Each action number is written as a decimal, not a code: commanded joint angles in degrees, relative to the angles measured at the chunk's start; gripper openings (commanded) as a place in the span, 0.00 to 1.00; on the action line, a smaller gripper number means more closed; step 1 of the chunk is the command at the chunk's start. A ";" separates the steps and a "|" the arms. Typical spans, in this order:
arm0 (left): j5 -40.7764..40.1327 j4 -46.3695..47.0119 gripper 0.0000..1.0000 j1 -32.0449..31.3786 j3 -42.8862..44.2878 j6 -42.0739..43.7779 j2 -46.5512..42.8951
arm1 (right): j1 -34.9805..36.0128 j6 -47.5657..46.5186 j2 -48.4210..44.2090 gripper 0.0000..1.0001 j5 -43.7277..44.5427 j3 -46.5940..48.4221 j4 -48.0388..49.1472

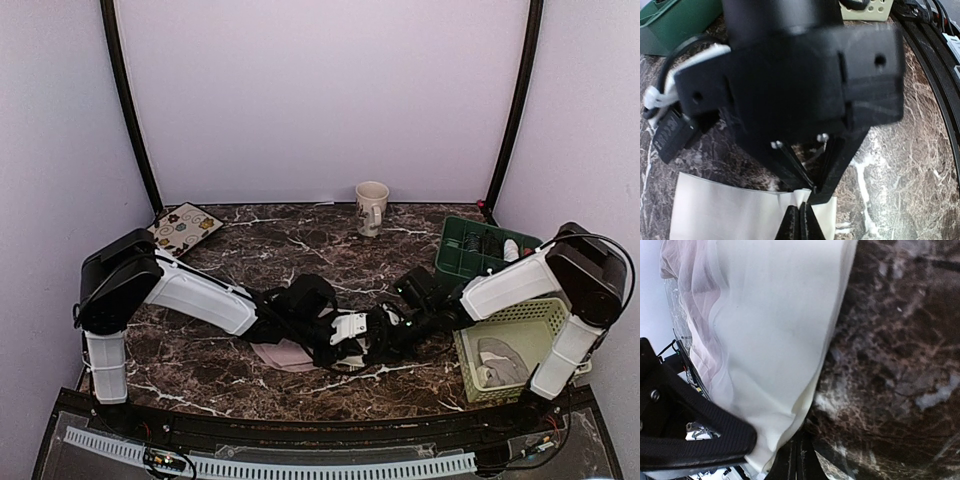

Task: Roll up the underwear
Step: Smooth out the underwear at the center of the board, then move the underwear to the center of the board, then smooth out the underwear at the center of the board, then pick up the underwear from the center of the board.

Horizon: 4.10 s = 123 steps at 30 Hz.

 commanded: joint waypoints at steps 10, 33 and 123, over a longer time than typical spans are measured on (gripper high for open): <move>-0.39 -7.30 0.44 0.33 -2.27 -5.67 -12.49 | 0.04 -8.31 -11.55 0.17 5.84 0.47 -19.65; -4.37 -22.83 0.38 9.90 -21.05 -29.86 -27.97 | 5.49 -15.69 11.96 0.18 1.41 19.71 -16.23; 5.16 -17.58 0.90 11.98 -28.42 4.55 -47.70 | 13.02 -71.22 -28.33 0.53 21.78 -1.72 -5.10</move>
